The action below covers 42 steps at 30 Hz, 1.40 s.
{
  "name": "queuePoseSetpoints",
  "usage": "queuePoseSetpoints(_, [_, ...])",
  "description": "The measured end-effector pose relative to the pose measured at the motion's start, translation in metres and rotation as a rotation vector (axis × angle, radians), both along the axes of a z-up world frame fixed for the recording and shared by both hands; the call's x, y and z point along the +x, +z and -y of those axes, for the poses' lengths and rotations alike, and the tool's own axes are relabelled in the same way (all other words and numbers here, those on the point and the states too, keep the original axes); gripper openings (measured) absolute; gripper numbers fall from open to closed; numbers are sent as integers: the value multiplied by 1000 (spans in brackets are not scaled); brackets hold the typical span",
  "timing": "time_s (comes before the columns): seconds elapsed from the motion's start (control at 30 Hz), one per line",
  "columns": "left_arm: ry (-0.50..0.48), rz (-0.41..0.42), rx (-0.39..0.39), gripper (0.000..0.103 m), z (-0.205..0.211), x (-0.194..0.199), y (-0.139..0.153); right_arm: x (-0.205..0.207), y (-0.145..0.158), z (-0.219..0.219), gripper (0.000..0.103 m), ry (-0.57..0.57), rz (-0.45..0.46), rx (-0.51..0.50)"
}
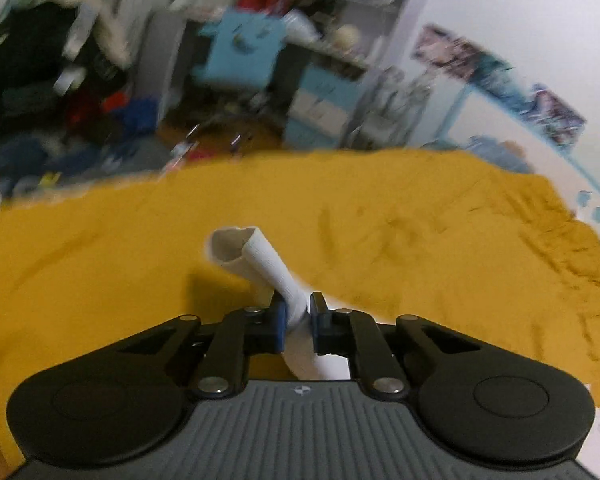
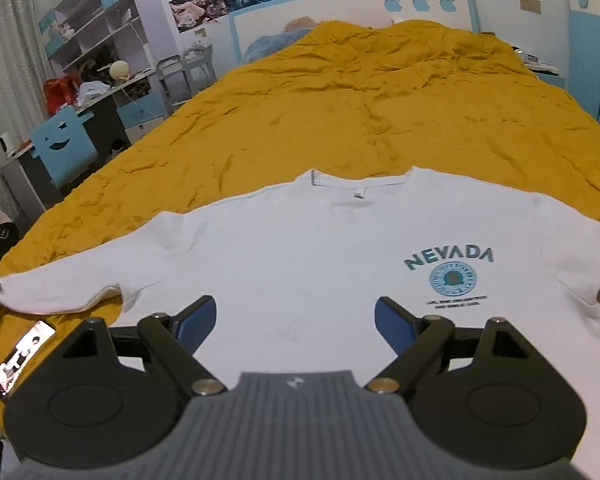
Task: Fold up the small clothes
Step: 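Grasp the sweatshirt sleeve cuff with the left tool and lift it, then lay the held sleeve across the sweatshirt body and open the left tool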
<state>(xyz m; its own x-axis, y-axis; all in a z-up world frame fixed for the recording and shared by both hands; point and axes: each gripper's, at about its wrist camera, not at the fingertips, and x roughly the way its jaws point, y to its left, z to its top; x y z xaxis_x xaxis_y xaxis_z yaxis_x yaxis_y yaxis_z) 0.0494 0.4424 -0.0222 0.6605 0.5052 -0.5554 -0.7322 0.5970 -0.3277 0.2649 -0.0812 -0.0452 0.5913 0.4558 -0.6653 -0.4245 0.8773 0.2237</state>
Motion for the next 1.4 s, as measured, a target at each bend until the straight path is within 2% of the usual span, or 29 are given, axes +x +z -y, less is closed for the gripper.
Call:
queuePoseSetpoints(0.17, [-172, 101, 137, 11, 55, 42, 73, 6, -7, 9, 82, -41, -29, 16])
queuePoseSetpoints(0.27, [-296, 126, 200, 10, 101, 76, 99, 6, -11, 12, 82, -55, -52, 13])
queuePoseSetpoints(0.37, [-458, 130, 240, 9, 163, 111, 111, 6, -9, 20, 82, -86, -37, 5])
queuePoseSetpoints(0.53, [-660, 38, 298, 9, 263, 163, 88, 10, -6, 41, 82, -156, -27, 22])
queuePoseSetpoints(0.67, [-840, -59, 297, 9, 331, 191, 44, 12, -8, 61, 82, -226, -35, 16])
queuePoseSetpoints(0.73, [-908, -131, 261, 9, 352, 201, 15, 11, -10, 69, 82, -246, -41, 18])
queuePoseSetpoints(0.8, [-965, -202, 199, 9, 366, 208, -14, 9, -13, 74, 82, -257, -42, 14])
queuePoseSetpoints(0.9, [-1025, -282, 62, 10, 371, 215, -48, 5, -17, 80, 82, -267, -44, 0])
queuePoseSetpoints(0.93, [-1037, -298, 26, 19, 371, 217, -56, 4, -18, 82, 82, -269, -46, -4])
queuePoseSetpoints(0.97, [-1046, -299, -8, 23, 374, 211, -62, 4, -20, 83, 82, -271, -47, -6])
queuePoseSetpoints(1.07, [-1088, -279, -148, 44, 365, 210, -66, 2, -23, 84, 82, -271, -57, 3])
queuePoseSetpoints(1.1, [-1089, -255, -166, 52, 363, 209, -66, 2, -23, 83, 82, -269, -60, 5])
queuePoseSetpoints(1.23, [-1063, -150, -187, 56, 333, 187, -45, 2, -24, 78, 82, -251, -69, 18])
queuePoseSetpoints(1.37, [-992, -96, -135, 61, 302, 171, -20, 9, -24, 69, 80, -206, -80, 46])
queuePoseSetpoints(1.4, [-965, -97, -116, 61, 293, 169, -16, 12, -24, 64, 73, -194, -88, 54])
